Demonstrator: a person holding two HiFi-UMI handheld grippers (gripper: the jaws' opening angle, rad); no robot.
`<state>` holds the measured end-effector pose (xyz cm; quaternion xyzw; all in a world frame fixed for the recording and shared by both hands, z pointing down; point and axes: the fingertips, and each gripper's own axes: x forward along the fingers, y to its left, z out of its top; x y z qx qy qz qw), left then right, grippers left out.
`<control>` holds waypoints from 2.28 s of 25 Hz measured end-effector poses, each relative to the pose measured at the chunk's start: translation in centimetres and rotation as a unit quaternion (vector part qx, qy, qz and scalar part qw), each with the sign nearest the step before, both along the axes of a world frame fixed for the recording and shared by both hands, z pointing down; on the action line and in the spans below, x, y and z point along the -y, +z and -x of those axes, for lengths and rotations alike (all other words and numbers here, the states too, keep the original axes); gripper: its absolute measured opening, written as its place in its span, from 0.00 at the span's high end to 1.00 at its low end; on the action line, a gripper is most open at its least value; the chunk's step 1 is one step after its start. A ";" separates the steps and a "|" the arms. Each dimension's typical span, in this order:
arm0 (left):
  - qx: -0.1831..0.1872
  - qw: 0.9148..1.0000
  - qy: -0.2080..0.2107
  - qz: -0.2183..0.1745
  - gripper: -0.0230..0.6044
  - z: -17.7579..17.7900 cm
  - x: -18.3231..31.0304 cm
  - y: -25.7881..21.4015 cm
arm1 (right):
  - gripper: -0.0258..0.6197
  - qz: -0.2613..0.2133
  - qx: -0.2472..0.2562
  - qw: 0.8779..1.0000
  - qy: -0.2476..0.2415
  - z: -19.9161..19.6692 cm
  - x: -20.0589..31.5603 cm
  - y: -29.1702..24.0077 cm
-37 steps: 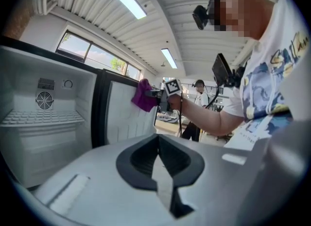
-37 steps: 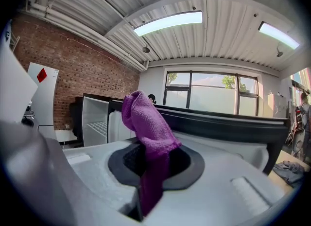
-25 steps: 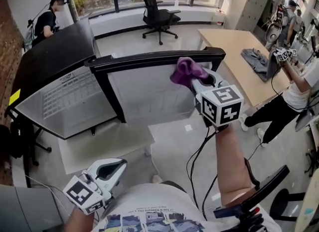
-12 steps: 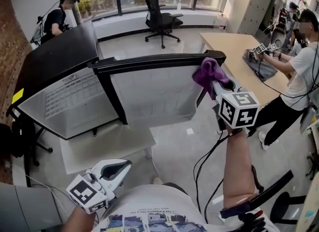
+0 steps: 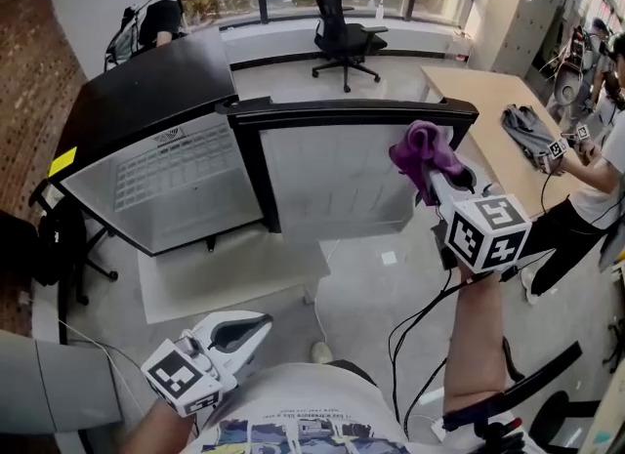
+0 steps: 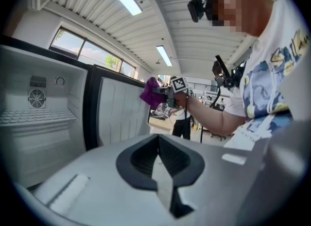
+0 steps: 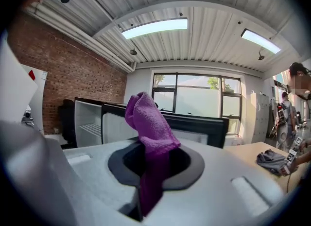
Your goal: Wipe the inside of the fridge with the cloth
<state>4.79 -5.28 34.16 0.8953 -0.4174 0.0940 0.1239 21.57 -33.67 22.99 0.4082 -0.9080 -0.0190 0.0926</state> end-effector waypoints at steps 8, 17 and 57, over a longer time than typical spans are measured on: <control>0.008 0.999 -0.042 0.005 0.95 3.8 -3.6 -0.2 | 0.88 0.021 -0.014 0.993 -0.118 11.5 -4.1 2.5; 0.015 0.993 -0.112 0.014 0.95 8.6 -7.4 0.3 | 0.88 0.029 -0.033 0.985 -0.167 20.1 -4.7 4.4; 0.002 1.000 0.001 0.014 0.95 -0.1 1.0 0.6 | 0.88 0.037 -0.066 0.997 0.031 0.6 4.4 6.2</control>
